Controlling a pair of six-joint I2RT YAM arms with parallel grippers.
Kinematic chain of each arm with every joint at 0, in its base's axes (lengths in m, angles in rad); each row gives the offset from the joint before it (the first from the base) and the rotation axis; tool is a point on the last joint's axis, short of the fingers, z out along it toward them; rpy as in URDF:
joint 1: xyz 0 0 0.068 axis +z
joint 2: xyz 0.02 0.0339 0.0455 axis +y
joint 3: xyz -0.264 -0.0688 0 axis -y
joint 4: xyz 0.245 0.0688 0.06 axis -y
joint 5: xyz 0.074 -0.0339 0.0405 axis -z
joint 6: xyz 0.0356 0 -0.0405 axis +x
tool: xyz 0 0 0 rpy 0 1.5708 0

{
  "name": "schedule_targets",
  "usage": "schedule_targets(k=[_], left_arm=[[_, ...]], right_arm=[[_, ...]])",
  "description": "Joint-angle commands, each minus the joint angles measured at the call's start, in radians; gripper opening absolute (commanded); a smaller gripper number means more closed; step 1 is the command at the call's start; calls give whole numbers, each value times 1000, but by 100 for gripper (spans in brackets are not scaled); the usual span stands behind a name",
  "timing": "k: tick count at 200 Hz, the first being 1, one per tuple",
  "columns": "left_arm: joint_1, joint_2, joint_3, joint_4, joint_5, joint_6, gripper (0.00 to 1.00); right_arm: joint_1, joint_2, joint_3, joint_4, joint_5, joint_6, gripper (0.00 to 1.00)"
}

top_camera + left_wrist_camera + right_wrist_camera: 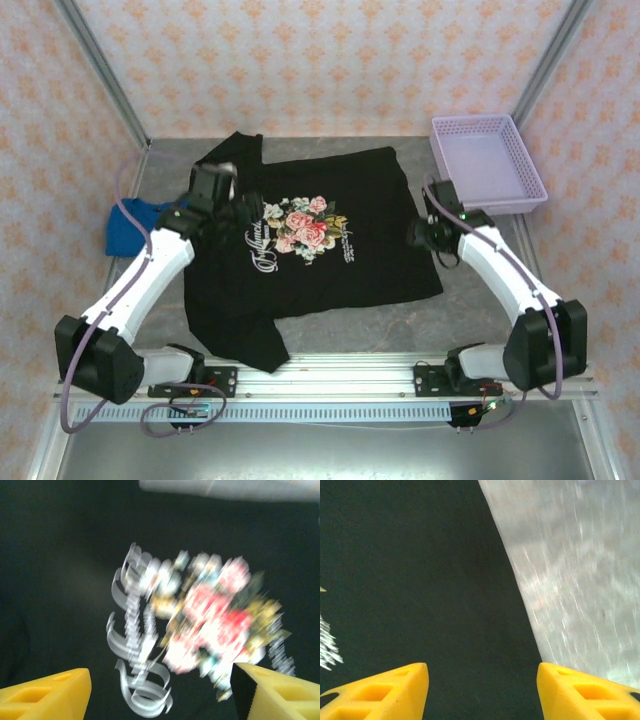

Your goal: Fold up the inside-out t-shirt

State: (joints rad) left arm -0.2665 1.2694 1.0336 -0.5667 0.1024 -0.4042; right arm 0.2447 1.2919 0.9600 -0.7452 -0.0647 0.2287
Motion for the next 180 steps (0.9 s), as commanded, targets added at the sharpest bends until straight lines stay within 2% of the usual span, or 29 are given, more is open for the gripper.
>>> schedule_targets(k=[1,17,44,89,108,127,149,180], left_arm=[[-2,17,-169,51,61,-100,75],[-11,59,-211,130,105,-124,75],[-28,186,-183,188,99,-114,75],[-40,327,-158,276,104,-117,74],[-42,367,-139,280,105,-106,74],[-45,400,-125,287,106,-101,74],[-49,437,-110,298,110,-100,74],[-58,500,-68,308,120,-90,74]], right_arm=[[-19,-61,-111,-60,23,99,60],[-40,-81,-163,-61,36,131,60],[-54,-69,-171,-71,59,191,61],[-121,-27,-274,47,-28,258,60],[-138,-3,-297,91,-66,266,57],[-140,16,-312,127,-99,276,48],[-143,25,-321,158,-73,284,28],[-189,33,-316,195,-72,279,11]])
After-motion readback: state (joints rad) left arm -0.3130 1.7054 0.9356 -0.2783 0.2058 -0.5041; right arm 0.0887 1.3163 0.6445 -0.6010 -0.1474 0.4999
